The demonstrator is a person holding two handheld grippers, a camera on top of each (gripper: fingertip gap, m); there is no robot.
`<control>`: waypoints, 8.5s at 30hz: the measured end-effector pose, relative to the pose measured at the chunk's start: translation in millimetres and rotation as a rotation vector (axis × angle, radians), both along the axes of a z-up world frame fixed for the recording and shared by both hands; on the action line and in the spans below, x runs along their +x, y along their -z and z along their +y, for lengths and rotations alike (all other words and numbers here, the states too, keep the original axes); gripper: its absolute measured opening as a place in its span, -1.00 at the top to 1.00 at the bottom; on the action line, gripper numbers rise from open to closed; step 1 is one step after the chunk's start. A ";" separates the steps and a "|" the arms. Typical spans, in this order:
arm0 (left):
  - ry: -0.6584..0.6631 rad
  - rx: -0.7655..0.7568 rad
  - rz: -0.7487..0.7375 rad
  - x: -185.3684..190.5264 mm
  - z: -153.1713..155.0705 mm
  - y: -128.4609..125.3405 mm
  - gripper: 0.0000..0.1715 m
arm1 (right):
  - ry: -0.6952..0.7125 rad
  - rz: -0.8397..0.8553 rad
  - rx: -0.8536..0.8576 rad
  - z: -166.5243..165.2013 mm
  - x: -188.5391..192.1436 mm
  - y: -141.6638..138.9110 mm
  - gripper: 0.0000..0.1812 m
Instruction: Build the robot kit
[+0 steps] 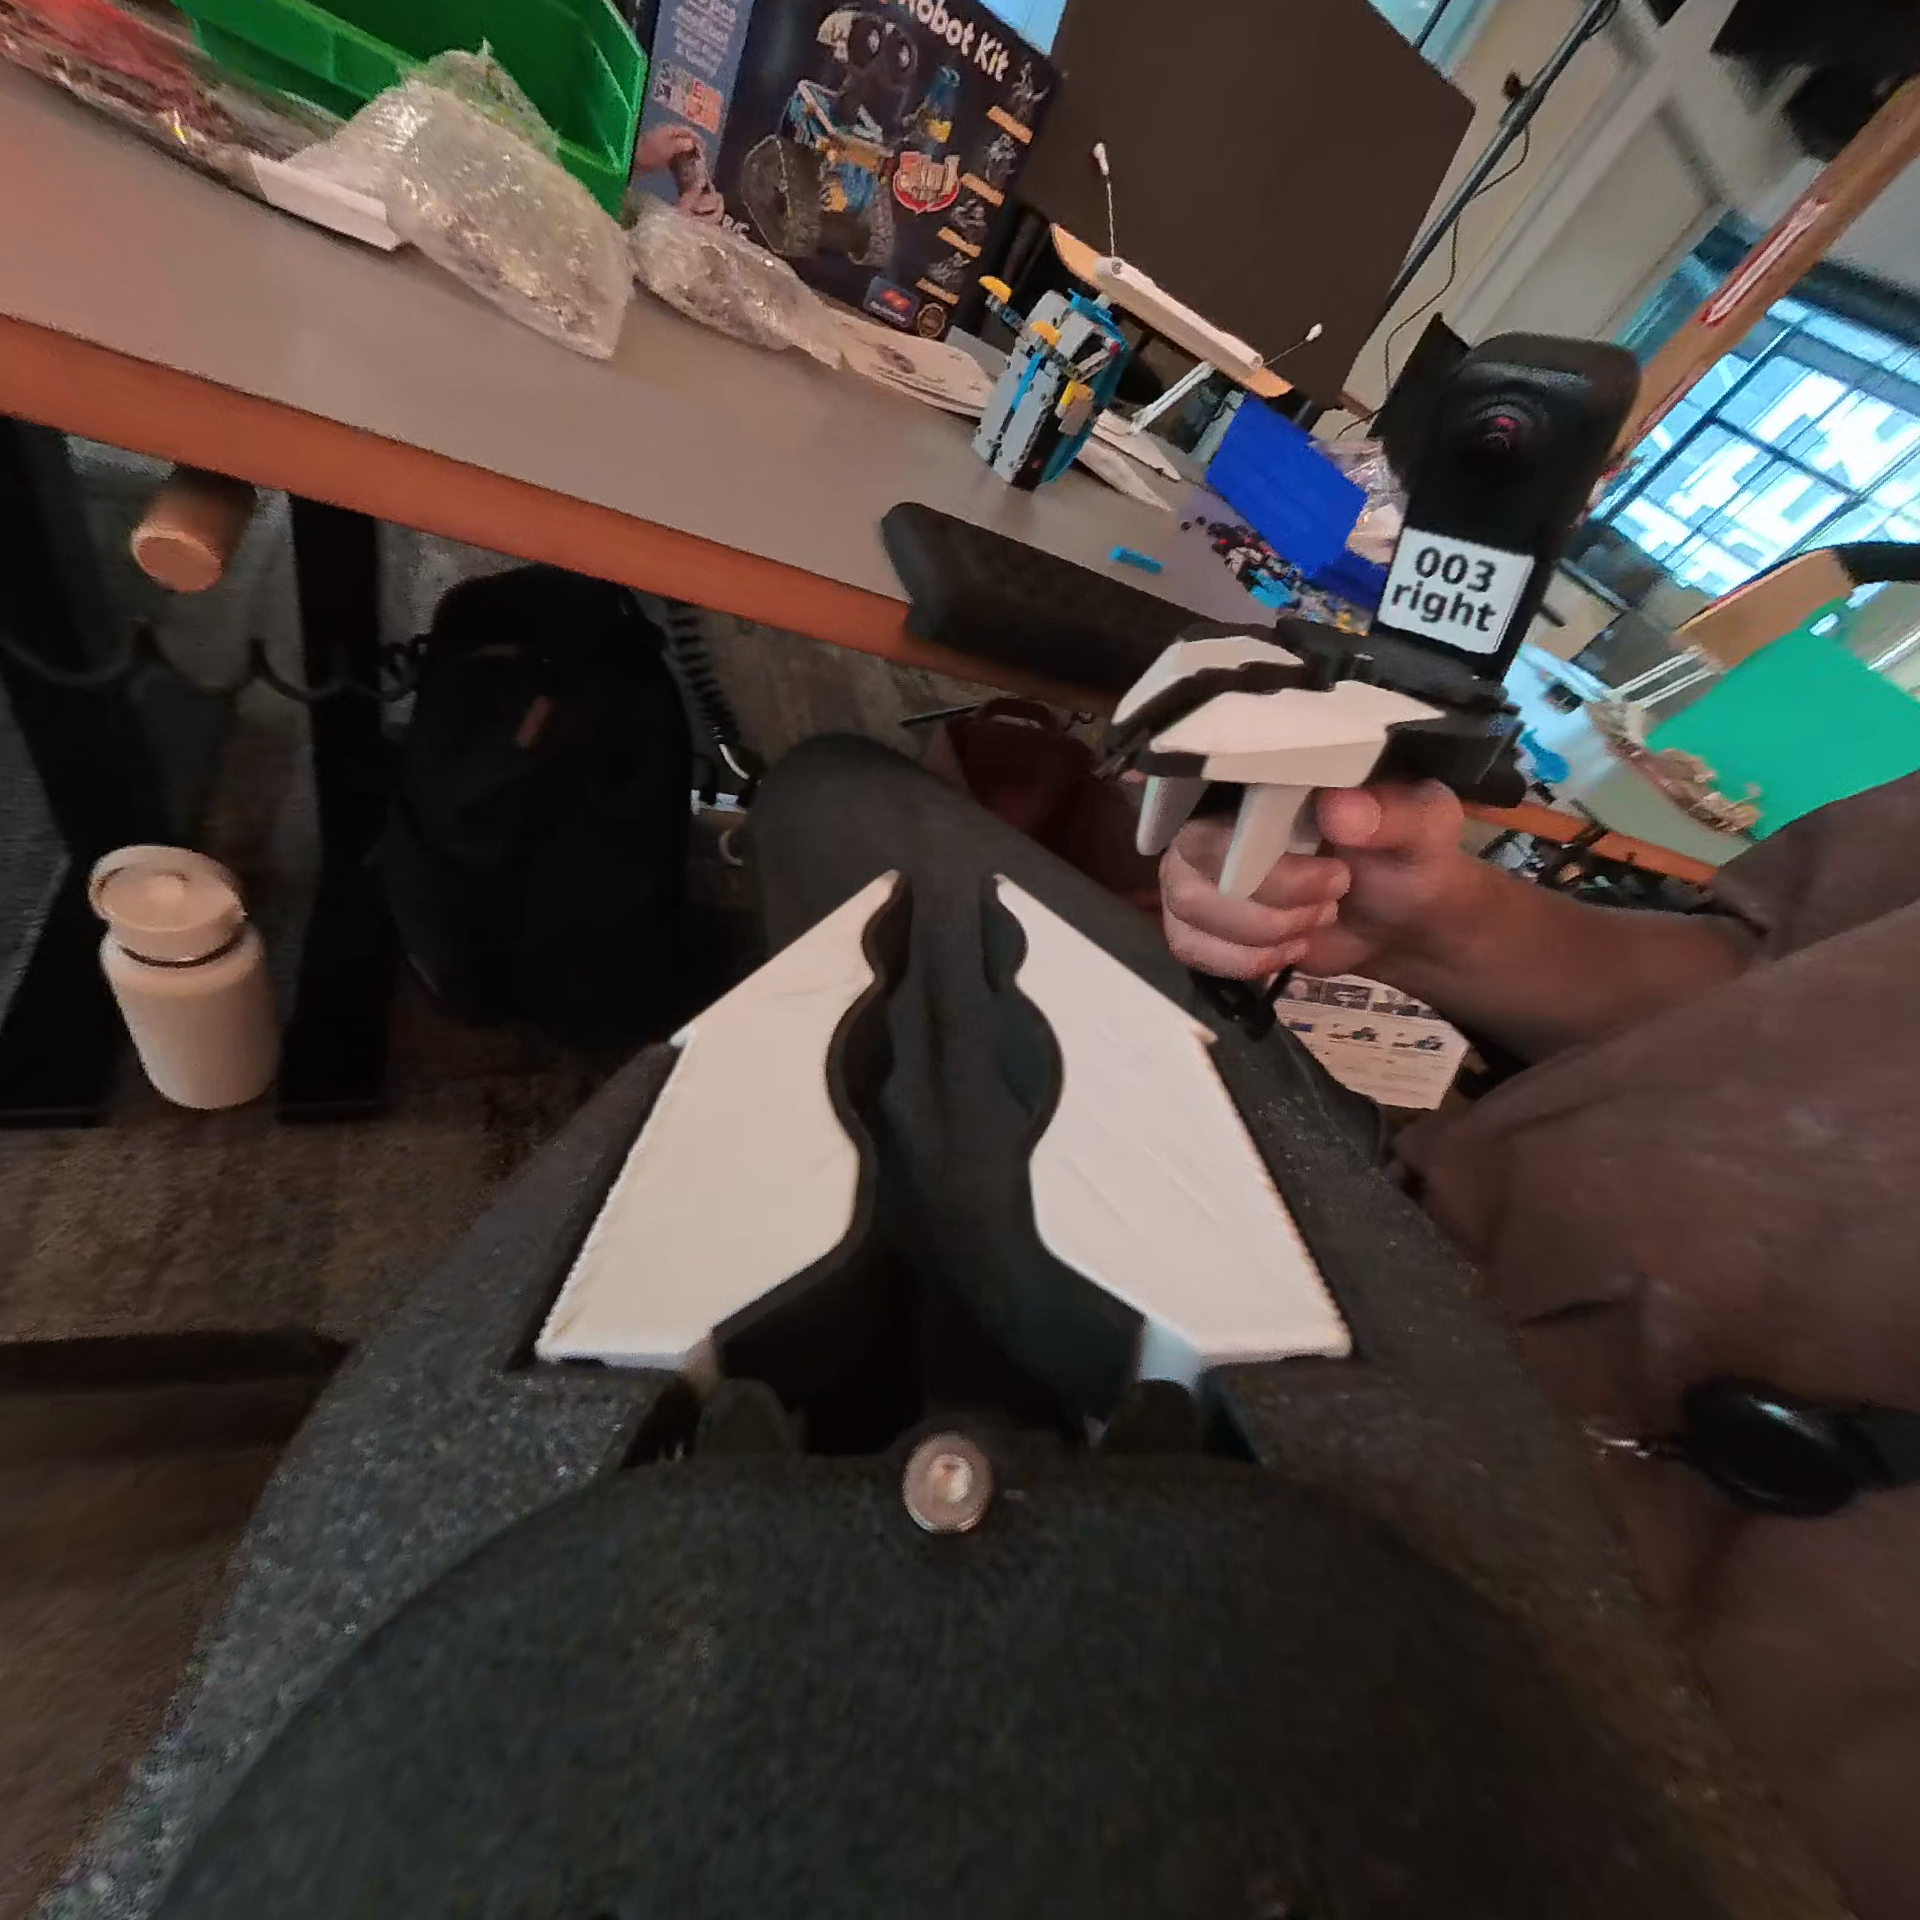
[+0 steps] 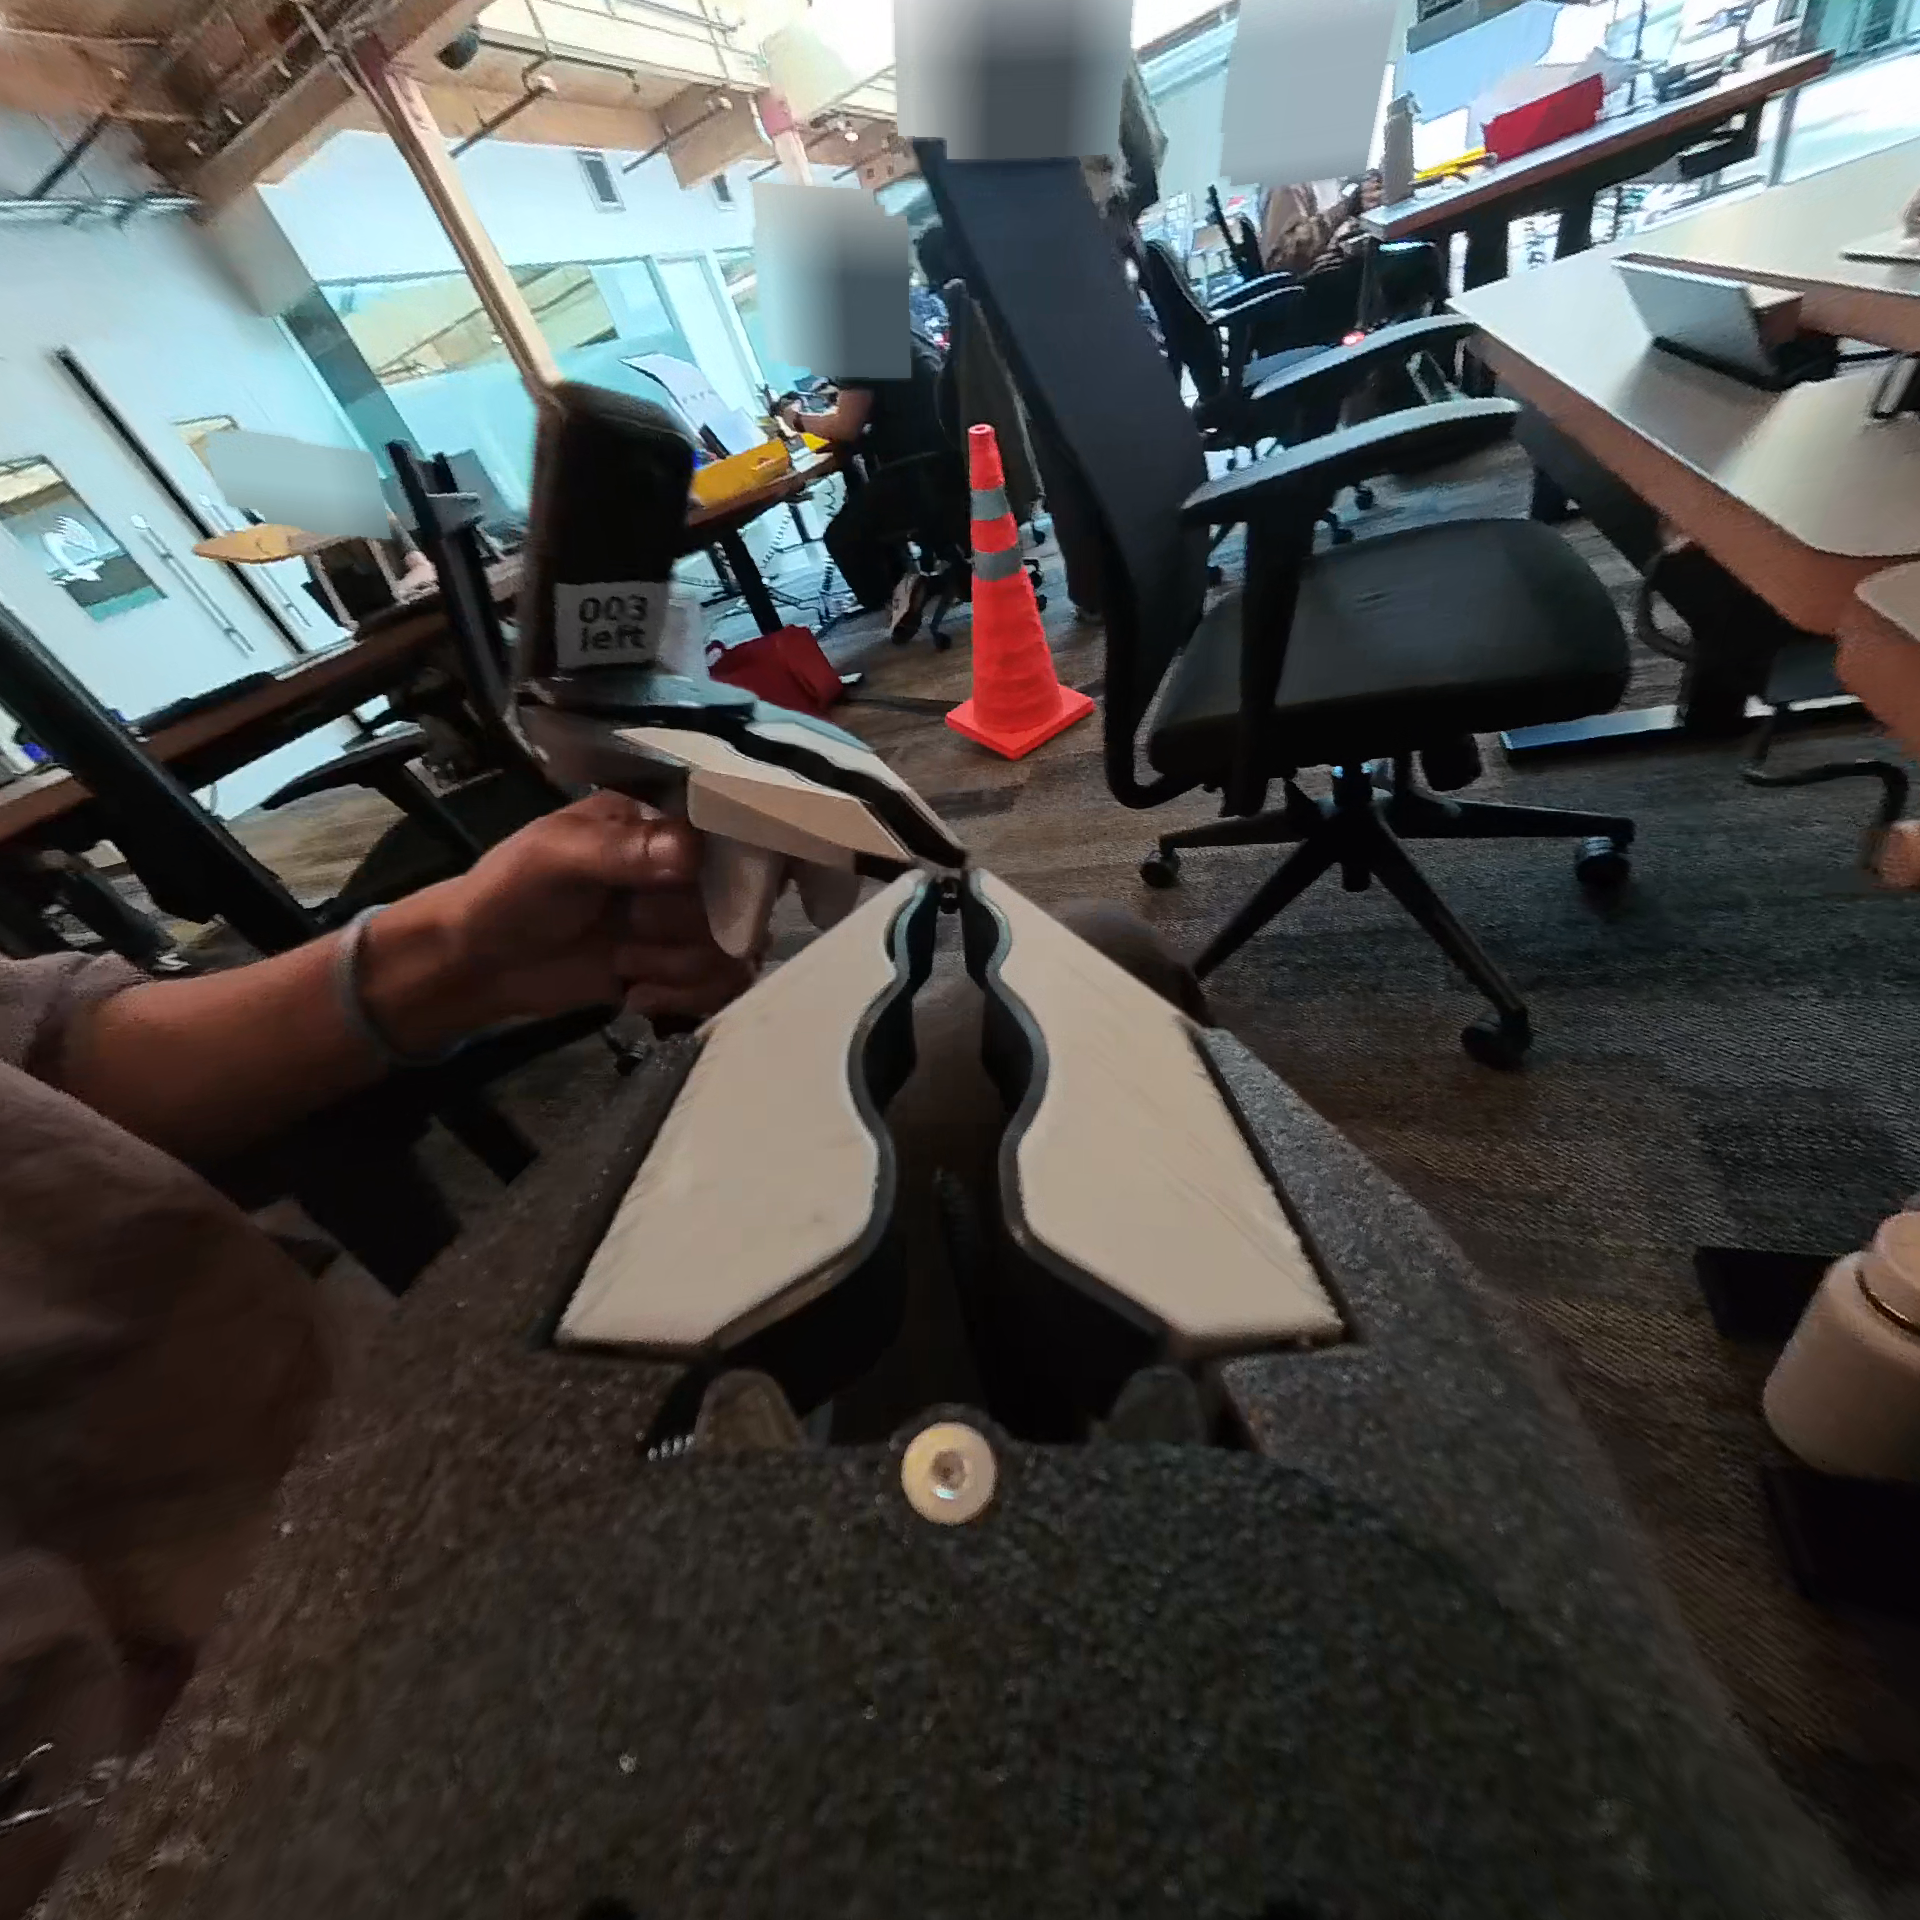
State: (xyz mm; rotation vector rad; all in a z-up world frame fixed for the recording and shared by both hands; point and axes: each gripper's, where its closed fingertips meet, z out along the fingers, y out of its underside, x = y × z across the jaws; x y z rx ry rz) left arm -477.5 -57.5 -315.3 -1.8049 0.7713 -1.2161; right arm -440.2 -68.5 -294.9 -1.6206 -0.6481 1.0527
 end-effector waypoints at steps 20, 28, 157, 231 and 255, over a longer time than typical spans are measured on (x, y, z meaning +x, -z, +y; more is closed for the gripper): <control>-0.202 0.577 0.442 -6.9 -8.4 5.3 0.78 | -0.101 0.167 -0.166 0.5 -17.3 -5.6 0.96; -0.223 0.811 0.523 -0.4 -23.7 -4.2 0.78 | -0.242 0.307 -0.434 -11.3 -44.8 2.8 0.96; -0.131 0.761 0.608 -5.9 -31.1 20.6 0.84 | -0.330 0.311 -0.534 -15.3 -45.7 10.4 0.96; -0.169 0.398 0.504 28.1 47.2 51.9 0.77 | 1.311 -0.413 -0.907 -148.0 927.5 89.1 0.95; -0.131 0.344 0.479 45.9 52.4 53.3 0.77 | 1.336 -0.126 -0.210 -215.1 671.4 -89.6 0.72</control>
